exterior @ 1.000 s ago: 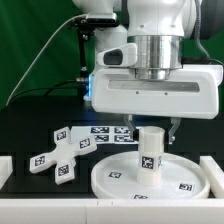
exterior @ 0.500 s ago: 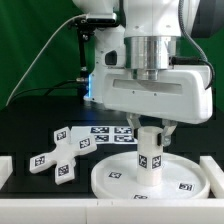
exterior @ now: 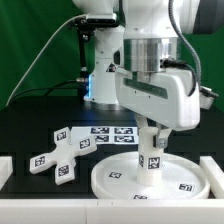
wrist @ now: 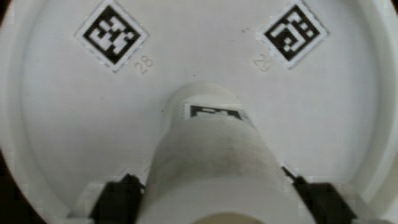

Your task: Assemble round table

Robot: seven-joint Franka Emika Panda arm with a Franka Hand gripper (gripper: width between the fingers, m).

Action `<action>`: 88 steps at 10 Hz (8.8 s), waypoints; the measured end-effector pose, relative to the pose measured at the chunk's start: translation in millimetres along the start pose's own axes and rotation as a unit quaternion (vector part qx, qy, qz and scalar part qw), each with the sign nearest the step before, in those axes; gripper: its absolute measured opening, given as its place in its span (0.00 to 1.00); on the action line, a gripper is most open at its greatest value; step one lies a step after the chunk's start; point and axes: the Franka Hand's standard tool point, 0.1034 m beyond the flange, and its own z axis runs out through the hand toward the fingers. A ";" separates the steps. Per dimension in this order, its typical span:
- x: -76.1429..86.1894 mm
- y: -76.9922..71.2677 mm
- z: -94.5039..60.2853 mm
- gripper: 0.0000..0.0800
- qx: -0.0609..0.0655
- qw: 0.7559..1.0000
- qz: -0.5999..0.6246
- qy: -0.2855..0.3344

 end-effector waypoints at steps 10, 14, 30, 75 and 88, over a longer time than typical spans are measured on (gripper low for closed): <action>1.3 -0.5 1.5 0.53 0.028 0.886 0.460 -0.049; 0.5 -0.1 2.5 0.80 0.027 0.888 0.456 -0.049; 41.3 4.2 -31.6 0.81 0.076 0.991 0.104 -0.044; 135.7 104.1 38.6 0.81 -0.061 0.929 -0.212 -0.297; 136.0 102.9 24.0 0.55 -0.080 0.920 -0.239 -0.299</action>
Offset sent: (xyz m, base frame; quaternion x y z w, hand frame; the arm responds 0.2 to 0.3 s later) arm -0.0042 0.0009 -0.0086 0.0488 -0.0340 0.4216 0.9048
